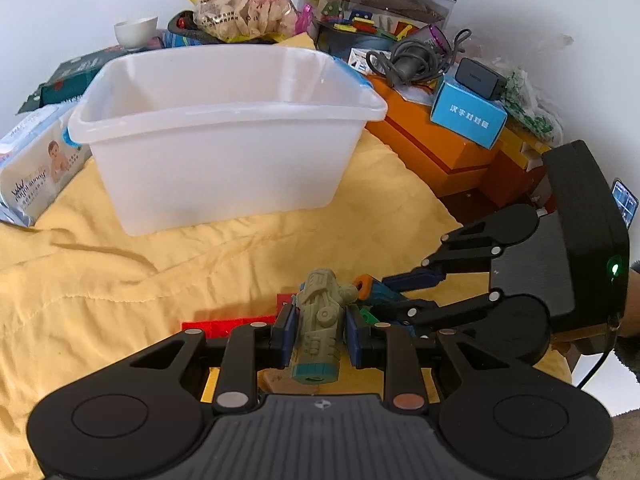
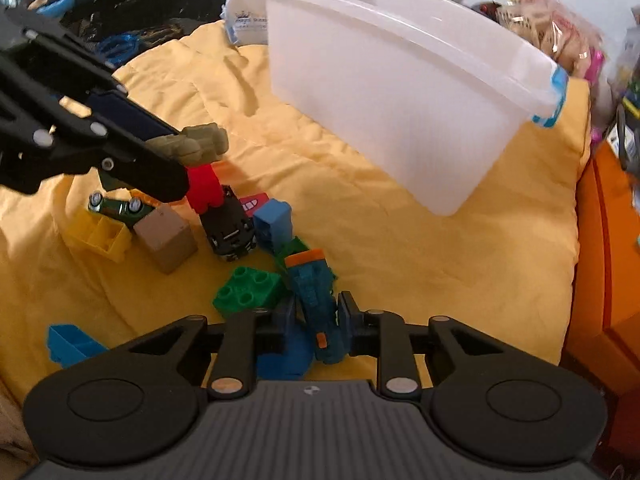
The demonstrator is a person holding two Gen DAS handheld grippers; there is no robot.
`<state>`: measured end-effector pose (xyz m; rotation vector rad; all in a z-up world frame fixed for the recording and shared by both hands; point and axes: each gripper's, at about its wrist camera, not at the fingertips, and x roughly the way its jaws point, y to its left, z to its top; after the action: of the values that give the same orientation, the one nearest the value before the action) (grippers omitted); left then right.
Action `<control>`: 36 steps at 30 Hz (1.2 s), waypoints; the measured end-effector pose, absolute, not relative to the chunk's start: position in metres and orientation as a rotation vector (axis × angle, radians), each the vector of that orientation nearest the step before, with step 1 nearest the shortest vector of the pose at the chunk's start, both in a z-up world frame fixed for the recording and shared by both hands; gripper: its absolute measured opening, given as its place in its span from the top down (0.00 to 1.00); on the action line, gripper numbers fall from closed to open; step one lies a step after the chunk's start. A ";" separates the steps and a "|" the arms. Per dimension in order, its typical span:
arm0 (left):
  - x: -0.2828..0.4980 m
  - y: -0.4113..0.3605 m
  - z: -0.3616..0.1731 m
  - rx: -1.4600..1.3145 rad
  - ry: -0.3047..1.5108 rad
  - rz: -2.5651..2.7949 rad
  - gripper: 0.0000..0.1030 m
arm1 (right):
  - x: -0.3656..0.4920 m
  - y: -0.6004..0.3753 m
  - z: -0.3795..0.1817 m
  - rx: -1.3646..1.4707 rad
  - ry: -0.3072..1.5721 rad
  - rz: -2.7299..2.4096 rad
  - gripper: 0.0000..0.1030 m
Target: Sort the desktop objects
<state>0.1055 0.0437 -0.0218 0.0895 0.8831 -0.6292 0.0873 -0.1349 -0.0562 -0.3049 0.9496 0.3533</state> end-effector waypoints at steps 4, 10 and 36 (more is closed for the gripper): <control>0.112 0.045 -0.009 0.096 0.849 -0.625 0.72 | 0.079 -0.140 -0.025 -0.292 0.877 0.334 0.76; 0.142 0.048 0.035 0.101 0.704 -0.570 0.72 | 0.091 -0.148 0.049 -0.287 0.661 0.273 0.76; 0.218 0.071 0.057 0.044 0.585 -0.449 0.45 | 0.171 -0.157 0.076 -0.049 0.576 0.177 0.44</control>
<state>0.2182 0.0707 0.0571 0.0441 0.5847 -0.4495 0.1711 -0.1568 0.0765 -0.0486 0.5758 0.1772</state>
